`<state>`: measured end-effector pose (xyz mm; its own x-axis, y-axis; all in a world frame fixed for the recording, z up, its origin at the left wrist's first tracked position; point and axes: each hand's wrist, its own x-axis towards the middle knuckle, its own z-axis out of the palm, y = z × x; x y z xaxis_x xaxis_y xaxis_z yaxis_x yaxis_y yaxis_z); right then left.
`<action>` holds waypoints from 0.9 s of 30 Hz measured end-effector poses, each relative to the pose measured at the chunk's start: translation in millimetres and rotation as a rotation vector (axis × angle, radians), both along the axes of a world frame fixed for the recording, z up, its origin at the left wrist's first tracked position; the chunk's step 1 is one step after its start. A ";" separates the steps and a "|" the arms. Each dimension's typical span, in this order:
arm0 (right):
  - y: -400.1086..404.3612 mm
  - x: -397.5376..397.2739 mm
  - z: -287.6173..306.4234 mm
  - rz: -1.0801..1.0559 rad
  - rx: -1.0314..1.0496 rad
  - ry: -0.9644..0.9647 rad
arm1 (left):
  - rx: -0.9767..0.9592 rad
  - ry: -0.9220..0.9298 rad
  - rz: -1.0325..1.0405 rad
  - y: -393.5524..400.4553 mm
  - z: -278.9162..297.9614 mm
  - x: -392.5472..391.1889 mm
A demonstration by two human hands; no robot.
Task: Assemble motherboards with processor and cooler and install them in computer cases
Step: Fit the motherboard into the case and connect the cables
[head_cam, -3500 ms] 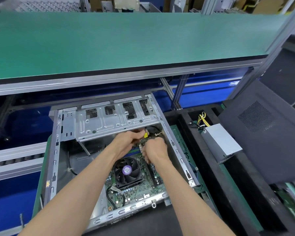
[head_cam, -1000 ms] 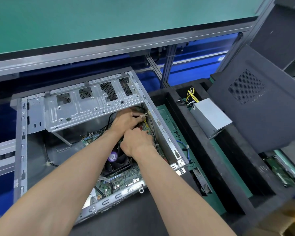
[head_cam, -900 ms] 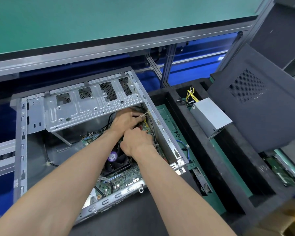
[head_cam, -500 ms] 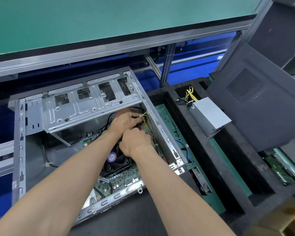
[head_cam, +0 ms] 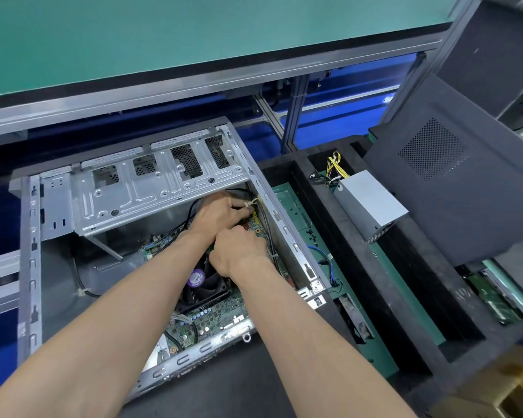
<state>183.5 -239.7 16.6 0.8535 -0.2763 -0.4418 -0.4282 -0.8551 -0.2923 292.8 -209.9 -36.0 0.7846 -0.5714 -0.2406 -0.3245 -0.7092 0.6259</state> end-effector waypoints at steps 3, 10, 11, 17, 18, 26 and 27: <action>0.0 0.0 -0.7 0.000 0.001 -0.002 | 0.006 0.017 0.018 -0.4 -0.4 0.2; -0.1 1.1 -4.0 0.005 -0.010 -0.004 | 0.016 0.041 0.047 -1.0 -4.9 1.6; -0.4 1.3 -4.4 0.006 -0.013 -0.006 | 0.023 0.041 0.045 -1.1 -5.1 1.8; -0.2 2.0 -5.3 0.007 -0.015 -0.003 | 0.015 0.052 0.035 0.0 -6.4 2.5; -0.1 2.2 -5.4 0.006 -0.013 -0.002 | 0.009 0.052 0.034 0.1 -6.3 2.4; -0.1 2.3 -5.9 0.004 -0.009 -0.006 | -0.010 0.051 0.031 0.7 -5.4 1.6; 0.0 2.3 -5.8 0.003 -0.009 -0.006 | -0.009 0.049 0.031 0.9 -5.0 1.3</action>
<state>185.9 -239.7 10.8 0.8569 -0.2777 -0.4343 -0.4239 -0.8590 -0.2871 294.1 -209.0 -41.0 0.7894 -0.5493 -0.2741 -0.2711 -0.7126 0.6471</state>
